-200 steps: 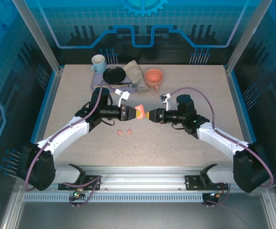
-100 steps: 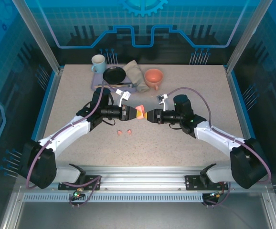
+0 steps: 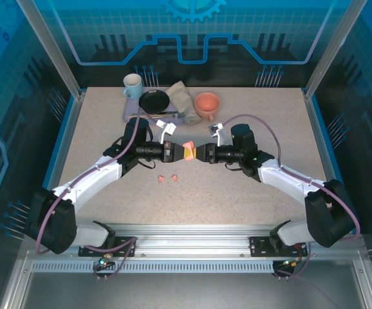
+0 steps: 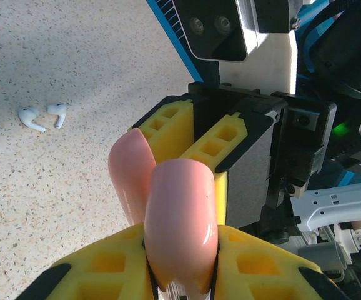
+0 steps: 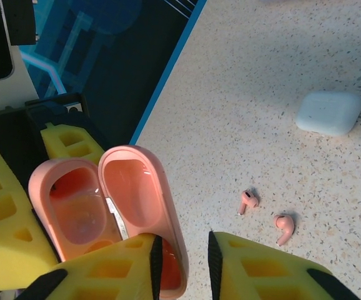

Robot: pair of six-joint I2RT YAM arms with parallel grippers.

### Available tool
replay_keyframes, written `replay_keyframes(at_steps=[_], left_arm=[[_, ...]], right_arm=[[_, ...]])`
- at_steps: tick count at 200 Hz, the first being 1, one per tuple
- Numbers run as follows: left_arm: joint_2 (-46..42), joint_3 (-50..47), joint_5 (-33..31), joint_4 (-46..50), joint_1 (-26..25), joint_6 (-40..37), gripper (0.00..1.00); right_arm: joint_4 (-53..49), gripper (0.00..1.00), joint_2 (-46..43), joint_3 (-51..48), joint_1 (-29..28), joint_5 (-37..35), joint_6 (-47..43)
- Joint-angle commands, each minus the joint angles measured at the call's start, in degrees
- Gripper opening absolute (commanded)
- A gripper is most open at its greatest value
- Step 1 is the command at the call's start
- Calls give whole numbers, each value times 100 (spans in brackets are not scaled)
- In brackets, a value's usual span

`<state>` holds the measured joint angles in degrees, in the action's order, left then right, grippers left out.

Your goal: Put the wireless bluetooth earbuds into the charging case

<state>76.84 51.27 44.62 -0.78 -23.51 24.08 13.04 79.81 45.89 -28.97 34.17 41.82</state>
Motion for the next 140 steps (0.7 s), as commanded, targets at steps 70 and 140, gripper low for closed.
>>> replay_keyframes(at_steps=[70, 140], left_arm=[[49, -27, 196, -156, -12, 100, 4], [121, 46, 179, -187, -13, 142, 11]], right_arm=[[90, 4, 14, 144, -67, 107, -59], [-199, 0, -146, 200, -49, 29, -223]])
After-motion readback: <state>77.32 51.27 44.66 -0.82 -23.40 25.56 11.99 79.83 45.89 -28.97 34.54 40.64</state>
